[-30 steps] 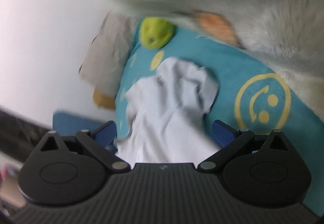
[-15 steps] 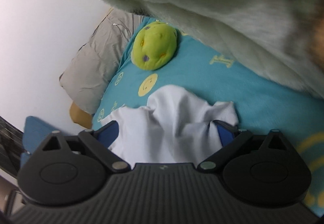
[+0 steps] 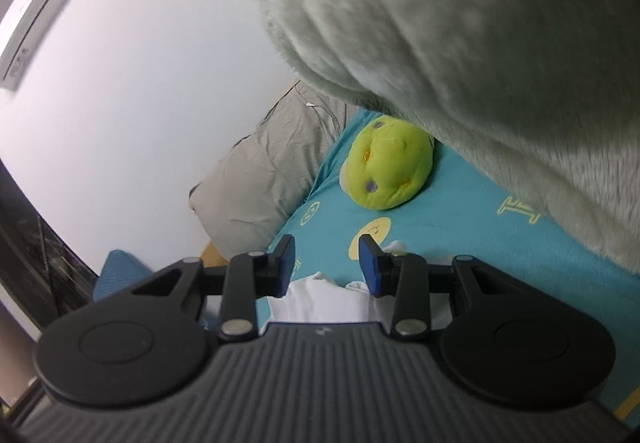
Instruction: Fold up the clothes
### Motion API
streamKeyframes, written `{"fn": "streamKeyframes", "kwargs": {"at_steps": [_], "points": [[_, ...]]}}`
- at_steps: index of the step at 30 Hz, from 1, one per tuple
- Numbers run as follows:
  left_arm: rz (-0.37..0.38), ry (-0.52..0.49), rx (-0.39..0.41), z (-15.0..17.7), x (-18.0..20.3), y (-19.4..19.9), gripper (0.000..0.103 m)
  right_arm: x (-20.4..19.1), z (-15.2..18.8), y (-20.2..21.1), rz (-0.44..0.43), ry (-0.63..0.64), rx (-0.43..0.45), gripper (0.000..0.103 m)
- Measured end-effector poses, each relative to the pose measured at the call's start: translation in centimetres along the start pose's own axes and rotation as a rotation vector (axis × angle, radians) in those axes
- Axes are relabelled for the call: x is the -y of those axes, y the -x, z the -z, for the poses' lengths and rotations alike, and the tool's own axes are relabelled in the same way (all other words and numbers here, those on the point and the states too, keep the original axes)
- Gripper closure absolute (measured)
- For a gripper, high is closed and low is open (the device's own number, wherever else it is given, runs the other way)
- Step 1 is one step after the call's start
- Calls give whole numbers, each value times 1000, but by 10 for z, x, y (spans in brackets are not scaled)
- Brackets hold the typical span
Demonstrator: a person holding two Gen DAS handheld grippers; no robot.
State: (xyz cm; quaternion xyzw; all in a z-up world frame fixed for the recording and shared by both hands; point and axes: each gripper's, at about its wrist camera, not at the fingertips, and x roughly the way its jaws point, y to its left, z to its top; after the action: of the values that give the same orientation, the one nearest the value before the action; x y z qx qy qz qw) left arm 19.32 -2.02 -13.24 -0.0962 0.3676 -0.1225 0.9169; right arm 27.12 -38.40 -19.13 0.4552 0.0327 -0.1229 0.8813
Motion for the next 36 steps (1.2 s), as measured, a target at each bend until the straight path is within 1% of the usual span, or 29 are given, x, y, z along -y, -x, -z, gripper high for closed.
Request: {"fn": "streamKeyframes", "kwargs": {"at_steps": [2,7,8,12,14,15,16,19,21,23,27,28,29,30,31,33,36], "points": [[-2,1,-1,1,0,0,6,-4,-2,4,31,22,1,64],[-9,1,6,2,0,1,6,-21,3,28,143,113,30,63],[-10,1,7,3,0,2,6,-22,5,34,179,106,36,63],[-17,8,13,4,-2,5,6,-5,16,53,341,-6,34,61],[-18,13,16,4,-3,7,6,3,18,53,413,-28,22,61],[-17,17,16,4,-4,8,6,9,17,52,424,-53,3,60],[-15,22,17,4,-5,9,6,14,17,49,430,-79,-18,60],[-15,25,18,5,-5,10,6,31,13,35,384,-162,-72,61],[-15,23,18,5,-4,9,6,38,12,23,353,-149,-93,61],[-15,21,16,6,-4,7,6,37,10,14,356,-116,-67,61],[-10,23,-3,7,-4,-1,6,37,11,-5,316,-90,-89,63],[-8,25,-9,7,-4,-3,6,35,11,-9,293,-76,-108,66],[-6,29,-15,7,-4,-5,6,34,12,-13,268,-62,-129,71],[-3,30,-19,7,-4,-7,7,30,14,-18,262,-48,-156,86],[-2,28,-19,7,-3,-8,7,25,14,-19,275,-30,-166,93],[-3,20,-14,7,-2,-7,7,16,12,-15,304,25,-131,97],[-8,11,-3,7,-1,-5,7,-7,4,0,374,145,-22,97]]}}
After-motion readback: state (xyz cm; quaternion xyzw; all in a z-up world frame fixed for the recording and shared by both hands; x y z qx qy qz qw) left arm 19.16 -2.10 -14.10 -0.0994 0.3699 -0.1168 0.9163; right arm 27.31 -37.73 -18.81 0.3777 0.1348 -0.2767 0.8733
